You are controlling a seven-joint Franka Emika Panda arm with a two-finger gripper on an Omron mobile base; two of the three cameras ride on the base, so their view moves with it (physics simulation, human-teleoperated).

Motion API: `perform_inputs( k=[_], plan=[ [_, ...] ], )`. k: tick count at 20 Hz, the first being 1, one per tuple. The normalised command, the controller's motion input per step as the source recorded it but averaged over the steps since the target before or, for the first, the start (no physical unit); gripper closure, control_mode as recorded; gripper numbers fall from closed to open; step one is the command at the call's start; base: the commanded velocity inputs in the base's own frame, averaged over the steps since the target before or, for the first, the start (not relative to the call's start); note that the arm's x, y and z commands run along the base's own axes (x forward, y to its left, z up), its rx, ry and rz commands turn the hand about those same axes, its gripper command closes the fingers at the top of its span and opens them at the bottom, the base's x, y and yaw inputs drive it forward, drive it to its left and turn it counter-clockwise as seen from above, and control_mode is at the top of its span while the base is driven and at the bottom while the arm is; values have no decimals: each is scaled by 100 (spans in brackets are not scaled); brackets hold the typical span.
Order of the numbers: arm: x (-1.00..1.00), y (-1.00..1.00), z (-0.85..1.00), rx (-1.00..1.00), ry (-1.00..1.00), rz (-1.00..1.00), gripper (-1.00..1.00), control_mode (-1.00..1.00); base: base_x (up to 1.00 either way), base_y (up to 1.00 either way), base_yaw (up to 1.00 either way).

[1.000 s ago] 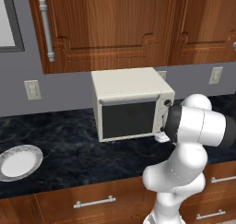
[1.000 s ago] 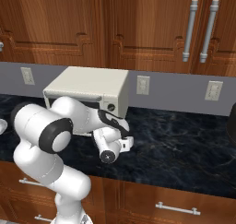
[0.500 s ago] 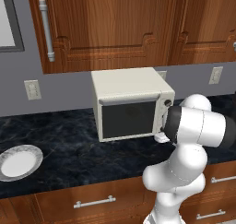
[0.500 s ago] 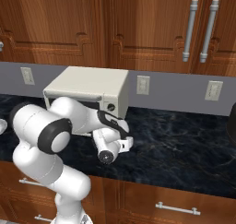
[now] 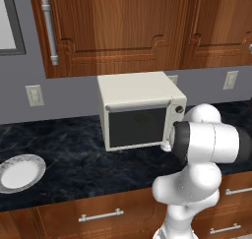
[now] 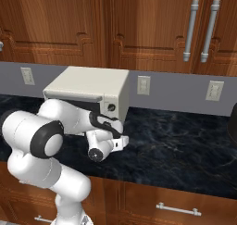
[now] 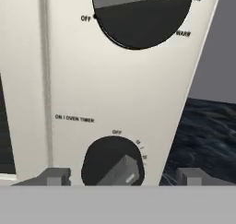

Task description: Pick up the bagel from the plate, place it on the toaster oven rack, close the door, and set the timer.

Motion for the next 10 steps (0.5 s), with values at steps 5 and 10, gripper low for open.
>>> perform_inputs(
  k=[5, 10],
  plan=[
    [13, -7, 69, 0, 0, -5, -100, -100, 0, 0, 0],
    [9, -23, 53, 0, 1, -1, -100, -100, 0, 0, 0]
  ],
)
